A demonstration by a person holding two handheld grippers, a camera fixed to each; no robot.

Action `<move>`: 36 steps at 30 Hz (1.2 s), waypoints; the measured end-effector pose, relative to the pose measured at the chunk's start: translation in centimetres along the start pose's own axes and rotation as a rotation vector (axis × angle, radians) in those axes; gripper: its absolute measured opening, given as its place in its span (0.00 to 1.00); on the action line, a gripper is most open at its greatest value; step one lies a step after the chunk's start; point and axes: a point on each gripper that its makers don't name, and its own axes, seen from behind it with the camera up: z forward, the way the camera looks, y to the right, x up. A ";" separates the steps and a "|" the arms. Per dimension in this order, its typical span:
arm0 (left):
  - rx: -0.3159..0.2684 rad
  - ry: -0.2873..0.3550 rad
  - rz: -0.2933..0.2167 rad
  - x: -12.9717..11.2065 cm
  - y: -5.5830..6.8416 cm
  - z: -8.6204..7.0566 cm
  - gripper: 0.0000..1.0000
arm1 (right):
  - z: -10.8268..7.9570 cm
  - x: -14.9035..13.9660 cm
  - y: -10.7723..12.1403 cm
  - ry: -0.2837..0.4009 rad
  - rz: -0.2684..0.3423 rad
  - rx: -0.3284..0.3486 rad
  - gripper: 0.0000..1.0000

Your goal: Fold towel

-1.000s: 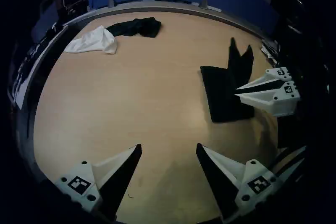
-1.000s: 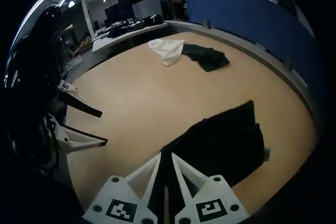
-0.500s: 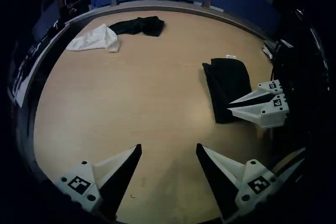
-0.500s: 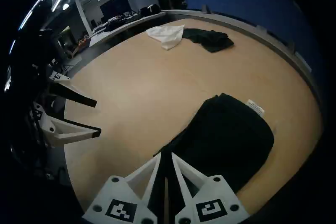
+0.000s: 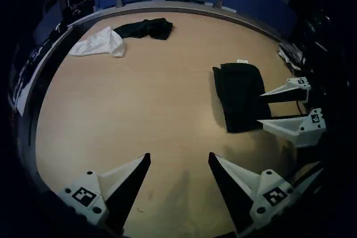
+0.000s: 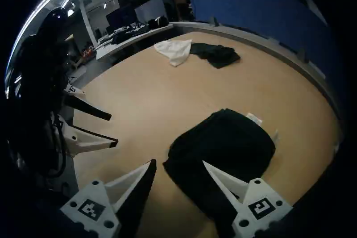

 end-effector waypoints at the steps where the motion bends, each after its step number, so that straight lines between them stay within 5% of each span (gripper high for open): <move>1: 0.000 0.000 0.000 0.0 0.0 0.0 0.97 | -0.5 -0.3 0.6 0.003 0.001 -0.021 0.76; 9: -0.007 0.001 -0.001 0.0 0.4 0.0 0.97 | -3.2 -3.4 4.3 -0.007 0.053 -0.133 0.77; 27: -0.012 0.005 0.009 0.1 0.9 -0.1 0.97 | -2.8 -7.1 5.3 -0.074 0.052 -0.192 0.77; 36: -0.010 0.004 0.002 -0.1 0.6 -0.1 0.97 | -2.2 -8.2 5.5 -0.086 0.086 -0.209 0.59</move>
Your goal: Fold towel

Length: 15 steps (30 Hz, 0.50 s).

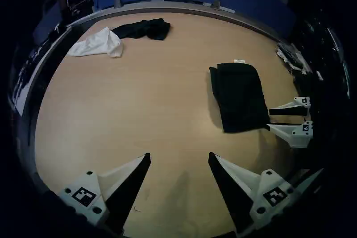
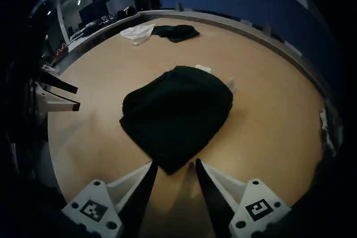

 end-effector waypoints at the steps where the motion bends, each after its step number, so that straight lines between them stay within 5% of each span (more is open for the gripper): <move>1: 0.000 0.000 0.001 0.0 0.0 0.0 0.97 | 0.1 -0.1 0.0 -0.003 0.002 0.000 0.55; 11: -0.001 0.002 0.006 0.4 0.1 -0.2 0.97 | 0.3 -0.5 -0.5 -0.010 0.032 0.017 0.14; 15: 0.001 0.002 0.008 0.3 0.1 -0.1 0.97 | 0.1 -0.4 -0.5 -0.008 0.044 0.019 0.06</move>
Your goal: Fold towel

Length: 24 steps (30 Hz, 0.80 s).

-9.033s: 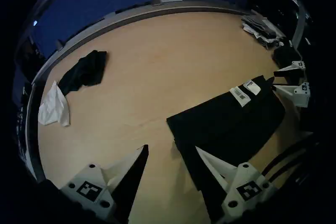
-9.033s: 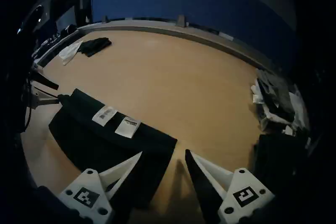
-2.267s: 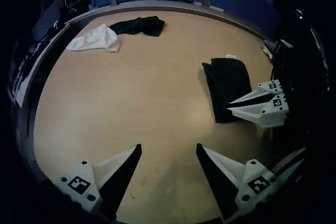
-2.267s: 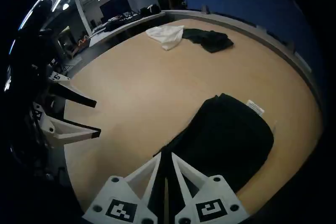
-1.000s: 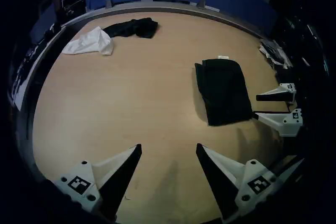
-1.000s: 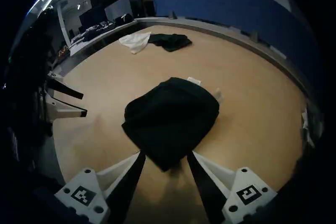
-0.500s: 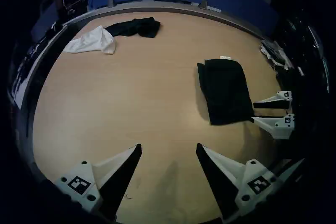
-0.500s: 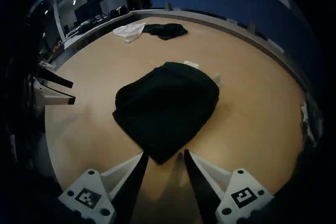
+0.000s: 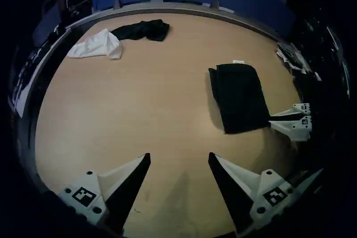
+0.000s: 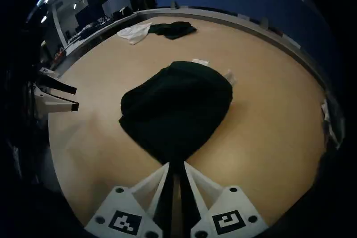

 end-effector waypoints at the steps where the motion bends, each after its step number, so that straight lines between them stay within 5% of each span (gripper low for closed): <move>1: 0.000 0.000 0.000 0.0 0.0 0.0 0.97 | -0.1 0.1 0.0 0.004 0.001 0.000 0.05; 12: -0.003 0.003 -0.002 0.0 0.2 -0.3 0.96 | -2.4 3.9 0.9 0.099 -0.003 -0.015 0.03; 24: -0.009 0.032 -0.003 0.7 0.8 -0.4 0.97 | -9.3 12.3 1.5 0.308 -0.035 -0.029 0.03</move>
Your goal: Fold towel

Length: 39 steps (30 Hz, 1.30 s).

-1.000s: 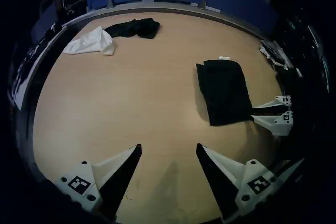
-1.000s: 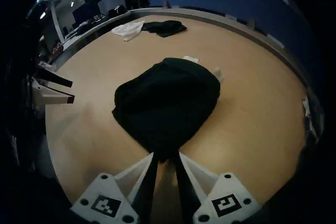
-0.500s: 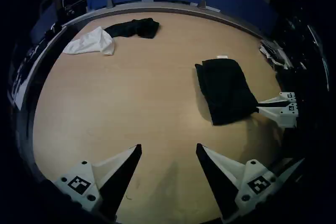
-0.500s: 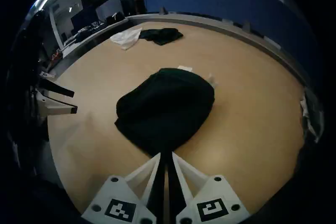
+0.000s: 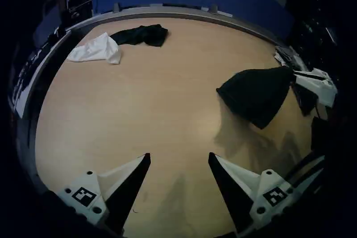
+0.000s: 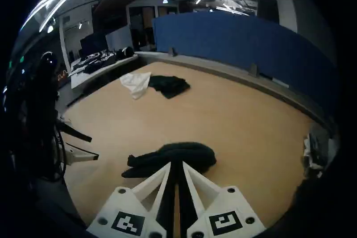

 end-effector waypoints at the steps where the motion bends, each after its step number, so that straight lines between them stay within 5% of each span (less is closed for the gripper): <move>1: -0.001 0.002 0.001 0.1 0.1 0.0 0.97 | -0.3 0.5 0.1 0.010 -0.005 -0.001 0.03; 24: -0.022 0.024 0.026 1.0 2.1 -0.6 0.97 | -5.7 4.5 3.4 0.121 0.014 -0.080 0.03; 39: -0.030 0.028 0.044 1.6 3.7 -0.6 0.97 | -12.2 5.1 14.0 0.154 0.074 -0.248 0.03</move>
